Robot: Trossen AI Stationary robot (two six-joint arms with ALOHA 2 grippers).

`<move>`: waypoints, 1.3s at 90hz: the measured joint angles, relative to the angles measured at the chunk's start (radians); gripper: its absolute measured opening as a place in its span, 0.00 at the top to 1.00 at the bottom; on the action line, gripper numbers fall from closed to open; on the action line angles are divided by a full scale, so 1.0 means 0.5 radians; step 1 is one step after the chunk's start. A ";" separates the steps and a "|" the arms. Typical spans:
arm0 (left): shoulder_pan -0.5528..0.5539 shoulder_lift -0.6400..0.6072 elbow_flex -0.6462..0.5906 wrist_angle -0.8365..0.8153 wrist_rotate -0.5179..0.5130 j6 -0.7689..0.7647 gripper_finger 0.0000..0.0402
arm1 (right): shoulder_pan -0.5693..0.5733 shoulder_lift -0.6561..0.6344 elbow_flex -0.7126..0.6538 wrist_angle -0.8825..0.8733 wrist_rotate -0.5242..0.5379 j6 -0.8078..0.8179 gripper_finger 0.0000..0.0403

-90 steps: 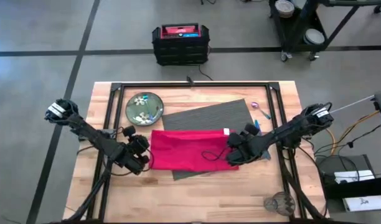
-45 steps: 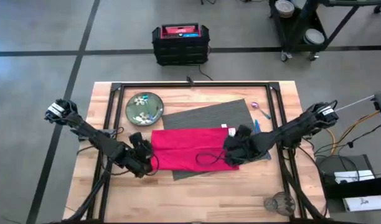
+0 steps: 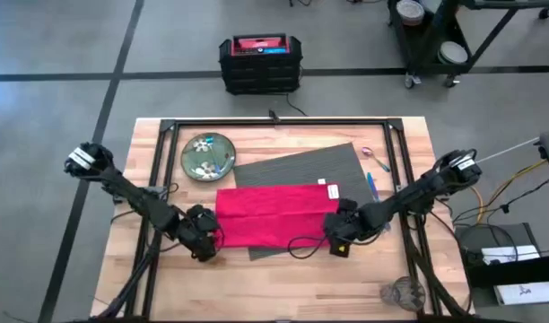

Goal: Set table place
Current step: Fold the red table napkin

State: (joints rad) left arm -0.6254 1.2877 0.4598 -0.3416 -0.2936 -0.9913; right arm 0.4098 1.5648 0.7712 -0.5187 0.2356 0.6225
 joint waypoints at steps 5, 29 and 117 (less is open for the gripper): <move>-0.005 -0.004 0.017 -0.021 0.025 -0.006 0.69 | -0.004 -0.009 0.005 -0.003 -0.016 -0.017 0.47; 0.001 -0.075 0.320 -0.301 0.056 0.280 0.70 | -0.031 -0.111 0.135 -0.006 -0.003 -0.303 0.43; 0.669 0.100 0.353 -0.259 0.102 1.198 0.40 | -0.677 -0.138 0.185 0.032 -0.174 -1.072 0.38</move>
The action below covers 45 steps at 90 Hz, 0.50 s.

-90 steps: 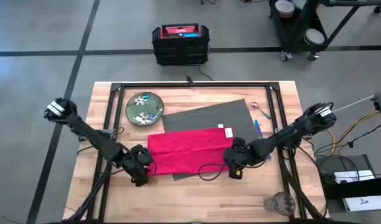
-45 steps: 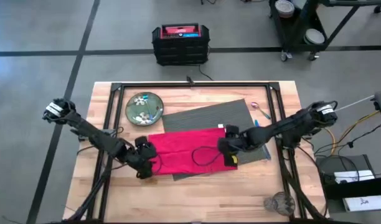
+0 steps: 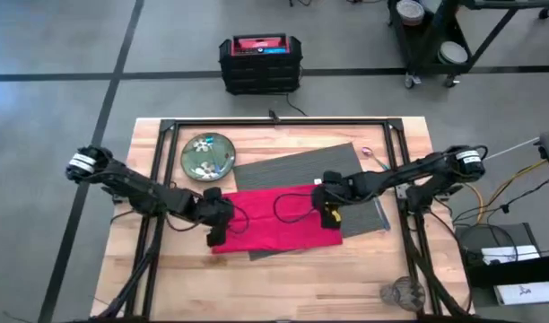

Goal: Set table place
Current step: Fold the red table napkin

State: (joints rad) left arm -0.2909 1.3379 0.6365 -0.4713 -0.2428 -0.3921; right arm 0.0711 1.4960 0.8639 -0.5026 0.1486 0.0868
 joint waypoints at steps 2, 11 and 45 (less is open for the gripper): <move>0.008 0.002 0.000 0.001 0.000 0.011 0.40 | 0.000 0.000 0.000 0.001 -0.002 -0.002 0.38; 0.033 0.005 0.000 0.009 -0.001 0.030 0.42 | 0.000 0.000 -0.001 0.006 -0.025 0.012 0.36; 0.047 0.018 -0.032 0.176 0.000 0.082 0.45 | 0.000 0.000 -0.004 0.007 -0.053 -0.014 0.28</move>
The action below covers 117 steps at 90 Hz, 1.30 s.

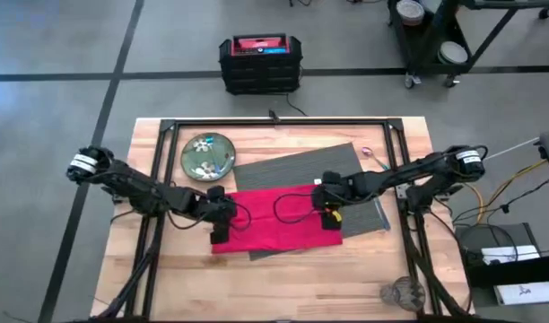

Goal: Set table place
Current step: Fold the red table napkin

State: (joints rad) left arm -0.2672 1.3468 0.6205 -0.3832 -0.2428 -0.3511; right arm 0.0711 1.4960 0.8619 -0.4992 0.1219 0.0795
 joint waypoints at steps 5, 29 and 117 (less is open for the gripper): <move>0.000 0.000 0.009 0.002 0.000 0.000 0.45 | 0.000 0.000 0.000 0.023 0.000 -0.001 0.27; 0.000 -0.001 0.011 -0.136 -0.001 -0.004 0.41 | 0.005 -0.001 0.000 -0.084 -0.002 -0.041 0.27; -0.014 0.093 -0.102 0.040 0.175 -0.016 0.36 | 0.080 0.259 -0.037 0.005 -0.243 0.101 0.40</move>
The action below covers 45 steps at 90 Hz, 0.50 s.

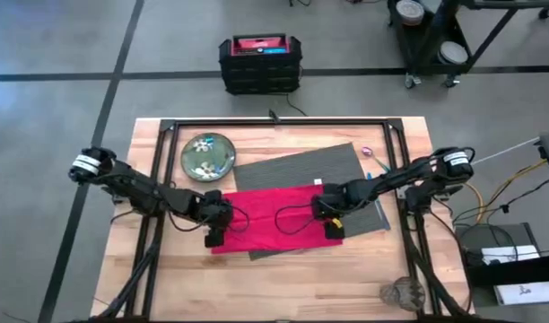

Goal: Set table place
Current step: Fold the red table napkin

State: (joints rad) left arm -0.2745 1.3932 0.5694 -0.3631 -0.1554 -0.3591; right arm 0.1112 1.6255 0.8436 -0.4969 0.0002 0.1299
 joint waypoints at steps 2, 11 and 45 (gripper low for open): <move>0.000 0.012 -0.009 0.020 0.000 0.000 0.36 | 0.000 0.013 0.001 0.007 0.000 0.000 0.40; 0.001 0.075 -0.036 0.069 -0.005 0.001 0.37 | 0.000 0.061 0.007 0.024 0.002 -0.002 0.38; 0.001 0.158 -0.034 0.082 0.020 0.002 0.67 | 0.001 0.096 0.005 -0.005 0.030 -0.047 0.46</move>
State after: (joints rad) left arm -0.2741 1.4723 0.5526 -0.3222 -0.1451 -0.3580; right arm 0.1116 1.6737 0.8463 -0.4995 0.0151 0.1062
